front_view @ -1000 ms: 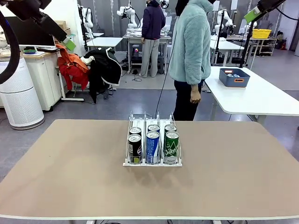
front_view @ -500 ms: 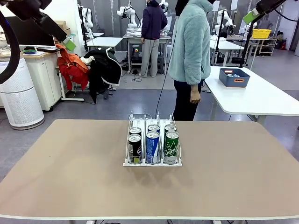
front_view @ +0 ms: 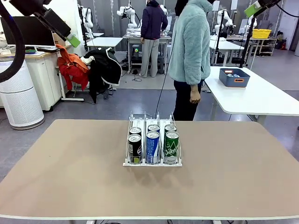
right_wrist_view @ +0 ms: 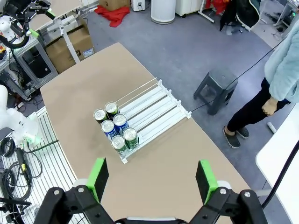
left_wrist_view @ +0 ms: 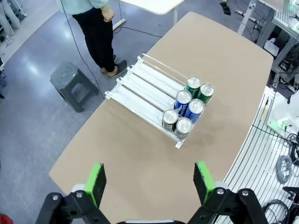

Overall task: Fill the beverage cans into the dispenser.
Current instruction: Pick up the Pepsi coke handed by the human.

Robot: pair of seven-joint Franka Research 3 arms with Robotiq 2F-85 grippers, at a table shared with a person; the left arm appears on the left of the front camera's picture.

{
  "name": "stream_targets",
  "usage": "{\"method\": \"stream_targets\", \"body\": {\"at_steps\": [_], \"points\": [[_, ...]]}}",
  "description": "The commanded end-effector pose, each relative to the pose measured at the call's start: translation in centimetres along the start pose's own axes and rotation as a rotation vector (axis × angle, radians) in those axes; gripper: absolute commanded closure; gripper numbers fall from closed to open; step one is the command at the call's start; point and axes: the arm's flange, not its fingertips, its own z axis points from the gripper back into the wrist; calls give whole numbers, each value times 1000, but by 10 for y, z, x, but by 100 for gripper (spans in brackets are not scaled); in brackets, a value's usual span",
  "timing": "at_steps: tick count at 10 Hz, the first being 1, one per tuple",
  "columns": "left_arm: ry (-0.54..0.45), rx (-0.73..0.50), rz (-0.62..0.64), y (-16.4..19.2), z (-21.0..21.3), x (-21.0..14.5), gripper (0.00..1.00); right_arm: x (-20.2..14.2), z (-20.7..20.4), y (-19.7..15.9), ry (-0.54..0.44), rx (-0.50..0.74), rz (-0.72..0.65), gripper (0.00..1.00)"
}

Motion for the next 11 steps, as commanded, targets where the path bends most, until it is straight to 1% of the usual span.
{"method": "stream_targets", "body": {"at_steps": [1,2,5,7,8,9,11], "points": [[-23,-14,13,1,6,14,0,-5,-3,-3,-26,3,-26,0],[-27,6,12,1,9,19,0,-7,-2,-5,-30,1,-28,0],[-44,10,-17,-5,18,34,0,-16,-3,-12,-32,43,23,0],[-46,-37,-28,-7,17,34,0,-16,-4,-14,-36,34,22,0],[-26,-85,-61,-6,13,29,0,-9,-2,-10,-15,16,3,0],[-36,15,-40,-6,19,34,0,-9,-2,-10,-15,16,3,0],[-36,15,-40,-6,19,34,0,-9,-2,-10,-15,16,3,0]]}}
